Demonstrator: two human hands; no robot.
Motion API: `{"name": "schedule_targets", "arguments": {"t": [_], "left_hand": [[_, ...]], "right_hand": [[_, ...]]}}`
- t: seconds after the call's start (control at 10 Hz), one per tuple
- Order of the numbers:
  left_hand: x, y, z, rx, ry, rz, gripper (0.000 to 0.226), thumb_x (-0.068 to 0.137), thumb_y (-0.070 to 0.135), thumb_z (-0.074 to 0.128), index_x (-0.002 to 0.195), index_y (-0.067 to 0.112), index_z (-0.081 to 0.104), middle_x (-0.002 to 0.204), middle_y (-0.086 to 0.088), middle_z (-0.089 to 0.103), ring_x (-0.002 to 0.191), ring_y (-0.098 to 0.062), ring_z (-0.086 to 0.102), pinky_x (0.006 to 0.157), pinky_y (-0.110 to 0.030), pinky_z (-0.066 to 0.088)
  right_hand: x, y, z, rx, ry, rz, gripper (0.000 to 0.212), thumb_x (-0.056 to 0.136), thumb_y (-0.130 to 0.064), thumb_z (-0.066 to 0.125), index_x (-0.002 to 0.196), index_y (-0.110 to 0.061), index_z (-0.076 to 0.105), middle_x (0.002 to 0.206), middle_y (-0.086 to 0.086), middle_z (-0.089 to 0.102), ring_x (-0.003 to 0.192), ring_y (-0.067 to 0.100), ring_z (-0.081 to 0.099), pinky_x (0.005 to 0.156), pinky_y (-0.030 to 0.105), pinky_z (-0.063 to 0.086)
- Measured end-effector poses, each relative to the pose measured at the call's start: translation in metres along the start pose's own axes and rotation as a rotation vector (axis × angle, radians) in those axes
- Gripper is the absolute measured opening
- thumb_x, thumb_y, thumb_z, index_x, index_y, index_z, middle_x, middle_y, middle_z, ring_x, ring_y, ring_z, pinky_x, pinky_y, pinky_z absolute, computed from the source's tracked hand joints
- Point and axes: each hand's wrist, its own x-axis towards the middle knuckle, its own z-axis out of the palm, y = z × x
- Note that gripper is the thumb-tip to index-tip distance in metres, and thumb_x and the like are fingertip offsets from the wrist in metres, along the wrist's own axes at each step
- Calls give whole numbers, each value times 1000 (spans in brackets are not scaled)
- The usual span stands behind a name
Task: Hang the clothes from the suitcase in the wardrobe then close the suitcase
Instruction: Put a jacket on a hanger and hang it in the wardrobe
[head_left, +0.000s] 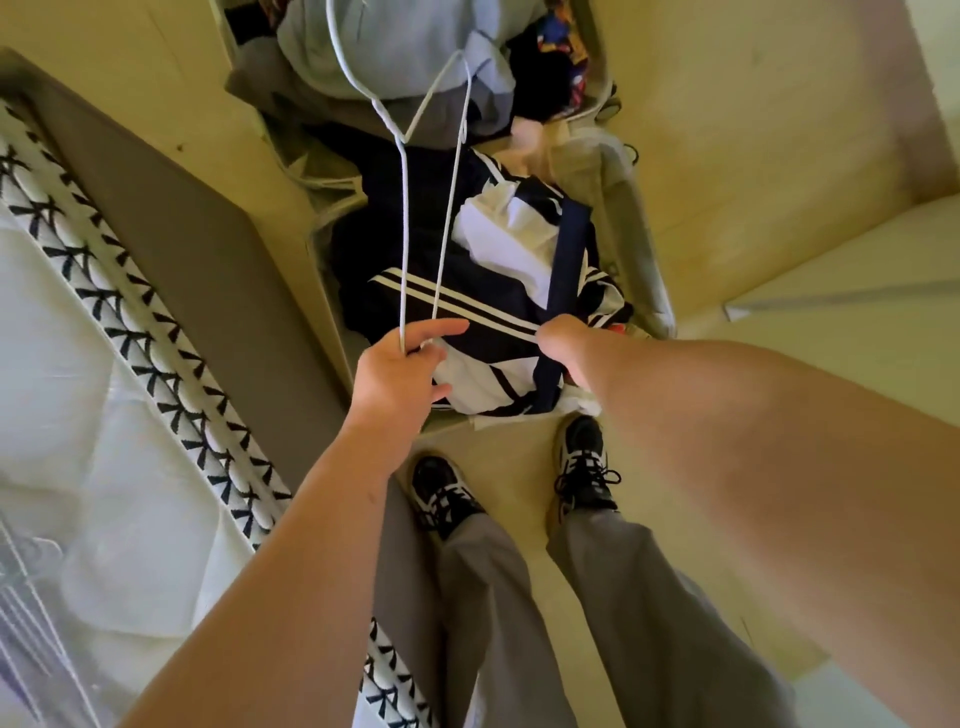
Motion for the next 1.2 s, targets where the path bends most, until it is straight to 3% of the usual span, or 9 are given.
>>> {"name": "schedule_targets", "arguments": {"t": [0.1, 0.2, 0.3, 0.4, 0.5, 0.7, 0.8, 1.0, 1.2], "left_hand": [[-1, -7, 1, 52, 26, 4, 42, 104, 7, 50, 97, 37, 78, 89, 8, 62, 83, -7, 61, 86, -30, 59], [-5, -11, -3, 144, 46, 45, 46, 104, 10, 47, 96, 44, 75, 102, 1, 69, 63, -13, 56, 54, -26, 47], [-20, -10, -8, 255, 60, 126, 47, 101, 8, 48, 97, 47, 73, 140, 5, 57, 80, -19, 69, 53, -23, 44], [-58, 17, -14, 279, 84, 186, 45, 94, 3, 58, 94, 46, 72, 124, 46, 43, 97, -22, 67, 59, -24, 46], [-105, 57, -22, 337, 116, 265, 41, 85, 12, 76, 99, 50, 67, 117, 40, 51, 97, -9, 64, 78, -26, 52], [-218, 168, -52, 395, 238, 449, 55, 77, 30, 85, 128, 29, 64, 98, 25, 64, 84, 6, 57, 71, -13, 42], [-275, 229, -71, 418, 363, 528, 61, 75, 39, 87, 130, 25, 64, 102, 11, 69, 89, -9, 61, 72, -22, 41], [-376, 324, -94, 446, 485, 696, 24, 77, 35, 82, 84, 28, 60, 71, 13, 62, 74, -19, 66, 55, -27, 41], [-442, 393, -100, 414, 627, 870, 16, 87, 24, 70, 80, 13, 61, 65, 1, 63, 63, -26, 59, 49, -28, 39]], "right_hand": [[2, 2, 9, 171, 8, 39, 43, 104, -13, 39, 145, 0, 45, 148, 21, 47, 136, 36, 46, 108, 42, 41], [-6, 1, 15, 358, 79, 5, 37, 97, -15, 55, 133, -4, 58, 129, 16, 61, 121, 35, 58, 92, 39, 51], [-43, -8, 16, 538, 89, -44, 33, 88, -4, 69, 115, -21, 60, 116, 12, 63, 102, 30, 63, 81, 36, 54], [-98, -32, -3, 790, -106, -44, 44, 84, 8, 62, 111, -27, 62, 117, 16, 62, 103, 36, 66, 91, 51, 57], [-176, -64, -41, 885, -215, -95, 34, 89, 8, 58, 118, -6, 67, 100, 17, 65, 89, 30, 69, 76, 38, 60], [-354, -128, -119, 841, -234, -378, 24, 88, 10, 55, 107, 1, 67, 90, 19, 68, 89, 31, 71, 87, 43, 60], [-440, -142, -156, 695, -242, -586, 30, 83, 17, 56, 95, -9, 67, 89, 21, 71, 83, 27, 73, 76, 37, 63], [-586, -165, -220, 481, -98, -915, 20, 80, 5, 74, 95, -8, 72, 96, 19, 74, 76, 25, 75, 71, 31, 63], [-658, -180, -256, 395, 214, -1186, 12, 71, -14, 71, 81, -17, 76, 76, 6, 76, 79, 25, 75, 82, 47, 61]]}}
